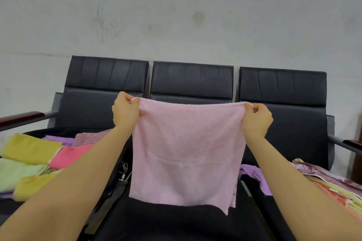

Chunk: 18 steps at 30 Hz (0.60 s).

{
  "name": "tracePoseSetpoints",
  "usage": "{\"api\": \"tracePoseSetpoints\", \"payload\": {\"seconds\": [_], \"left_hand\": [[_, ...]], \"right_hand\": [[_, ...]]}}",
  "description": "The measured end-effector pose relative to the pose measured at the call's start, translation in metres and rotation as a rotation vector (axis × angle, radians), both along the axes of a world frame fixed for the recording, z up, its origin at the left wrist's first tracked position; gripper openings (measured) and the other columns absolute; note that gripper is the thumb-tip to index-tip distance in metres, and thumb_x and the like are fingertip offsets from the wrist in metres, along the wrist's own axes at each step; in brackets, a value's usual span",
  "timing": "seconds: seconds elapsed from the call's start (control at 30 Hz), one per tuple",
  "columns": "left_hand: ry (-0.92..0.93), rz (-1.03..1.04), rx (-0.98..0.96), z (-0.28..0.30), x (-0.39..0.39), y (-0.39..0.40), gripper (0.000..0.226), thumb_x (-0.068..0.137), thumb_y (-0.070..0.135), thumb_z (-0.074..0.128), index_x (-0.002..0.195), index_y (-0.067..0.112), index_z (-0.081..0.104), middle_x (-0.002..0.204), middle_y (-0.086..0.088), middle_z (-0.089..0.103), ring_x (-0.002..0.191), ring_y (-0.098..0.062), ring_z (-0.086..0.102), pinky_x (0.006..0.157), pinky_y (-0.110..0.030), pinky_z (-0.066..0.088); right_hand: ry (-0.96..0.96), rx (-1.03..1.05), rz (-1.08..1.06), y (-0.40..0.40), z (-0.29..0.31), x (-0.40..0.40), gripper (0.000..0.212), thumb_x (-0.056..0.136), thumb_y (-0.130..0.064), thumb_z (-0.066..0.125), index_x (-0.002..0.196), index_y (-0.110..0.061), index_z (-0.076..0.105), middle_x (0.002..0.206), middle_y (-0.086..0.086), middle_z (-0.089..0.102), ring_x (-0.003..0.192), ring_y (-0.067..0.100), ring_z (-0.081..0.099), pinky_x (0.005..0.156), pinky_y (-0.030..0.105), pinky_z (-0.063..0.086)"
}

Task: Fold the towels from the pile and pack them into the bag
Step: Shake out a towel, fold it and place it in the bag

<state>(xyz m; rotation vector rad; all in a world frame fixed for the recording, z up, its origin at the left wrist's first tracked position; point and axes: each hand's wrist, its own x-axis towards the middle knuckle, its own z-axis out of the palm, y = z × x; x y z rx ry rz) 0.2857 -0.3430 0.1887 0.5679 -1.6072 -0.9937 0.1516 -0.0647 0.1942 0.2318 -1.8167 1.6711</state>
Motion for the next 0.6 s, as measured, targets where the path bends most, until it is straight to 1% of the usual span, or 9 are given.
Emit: {"api": "tracePoseSetpoints", "payload": {"seconds": [0.03, 0.1, 0.2, 0.27, 0.37, 0.43, 0.5, 0.6], "left_hand": [[0.014, 0.003, 0.029, -0.001, 0.001, 0.002, 0.006, 0.089, 0.018, 0.054, 0.086, 0.014, 0.051, 0.078, -0.006, 0.064, 0.079, -0.022, 0.06, 0.068, -0.033, 0.044], [0.06, -0.011, 0.084, -0.007, 0.002, 0.006, 0.007, 0.089, 0.017, 0.057, 0.089, 0.01, 0.055, 0.066, -0.006, 0.063, 0.073, -0.021, 0.061, 0.065, -0.029, 0.042], [0.112, -0.028, 0.14, -0.02, -0.002, 0.006, 0.011, 0.087, 0.017, 0.061, 0.091, 0.007, 0.058, 0.061, -0.004, 0.062, 0.076, -0.026, 0.064, 0.066, -0.026, 0.043], [0.116, -0.032, 0.164, -0.032, -0.009, 0.005, 0.012, 0.087, 0.018, 0.062, 0.092, 0.008, 0.059, 0.06, -0.002, 0.061, 0.075, -0.027, 0.065, 0.069, -0.03, 0.045], [0.098, -0.033, 0.189, -0.053, -0.026, 0.004, 0.011, 0.089, 0.018, 0.061, 0.092, 0.008, 0.058, 0.063, -0.002, 0.06, 0.068, -0.024, 0.064, 0.073, -0.034, 0.047], [0.057, -0.038, 0.2, -0.071, -0.044, 0.001, 0.009, 0.09, 0.018, 0.058, 0.091, 0.009, 0.056, 0.068, -0.005, 0.062, 0.065, -0.021, 0.062, 0.067, -0.032, 0.044], [-0.008, -0.046, 0.209, -0.086, -0.067, -0.004, 0.008, 0.093, 0.018, 0.054, 0.09, 0.011, 0.052, 0.074, -0.009, 0.063, 0.067, -0.02, 0.059, 0.06, -0.028, 0.04], [-0.056, -0.053, 0.224, -0.092, -0.103, -0.01, 0.01, 0.096, 0.019, 0.049, 0.092, 0.01, 0.048, 0.079, -0.007, 0.055, 0.068, -0.018, 0.049, 0.058, -0.028, 0.038]], "right_hand": [[-0.016, 0.001, -0.008, 0.0, -0.001, -0.001, 0.021, 0.099, -0.023, 0.049, 0.094, -0.005, 0.059, 0.08, 0.001, 0.055, 0.072, 0.015, 0.051, 0.072, 0.034, 0.045], [-0.033, 0.018, -0.015, 0.0, -0.006, -0.005, 0.025, 0.099, -0.027, 0.048, 0.087, -0.007, 0.054, 0.071, -0.002, 0.049, 0.064, 0.013, 0.046, 0.068, 0.033, 0.041], [-0.037, 0.071, -0.014, 0.002, -0.017, -0.013, 0.027, 0.099, -0.029, 0.047, 0.086, -0.007, 0.055, 0.071, -0.001, 0.05, 0.068, 0.017, 0.047, 0.065, 0.03, 0.037], [-0.048, 0.118, -0.027, 0.002, -0.027, -0.022, 0.03, 0.099, -0.031, 0.046, 0.088, -0.005, 0.056, 0.076, 0.004, 0.053, 0.069, 0.017, 0.048, 0.064, 0.029, 0.037], [-0.079, 0.165, -0.049, 0.0, -0.046, -0.043, 0.034, 0.099, -0.034, 0.046, 0.09, -0.003, 0.057, 0.082, 0.01, 0.057, 0.069, 0.019, 0.048, 0.064, 0.03, 0.039], [-0.117, 0.176, -0.052, -0.005, -0.058, -0.059, 0.033, 0.099, -0.034, 0.046, 0.09, -0.005, 0.057, 0.086, 0.011, 0.059, 0.072, 0.02, 0.051, 0.065, 0.031, 0.041], [-0.162, 0.183, -0.049, -0.014, -0.07, -0.077, 0.031, 0.1, -0.035, 0.045, 0.088, -0.008, 0.056, 0.09, 0.012, 0.061, 0.074, 0.021, 0.053, 0.065, 0.032, 0.041], [-0.199, 0.155, -0.031, -0.031, -0.081, -0.106, 0.03, 0.1, -0.035, 0.044, 0.083, -0.012, 0.052, 0.098, 0.016, 0.059, 0.073, 0.021, 0.051, 0.064, 0.033, 0.039]]}}
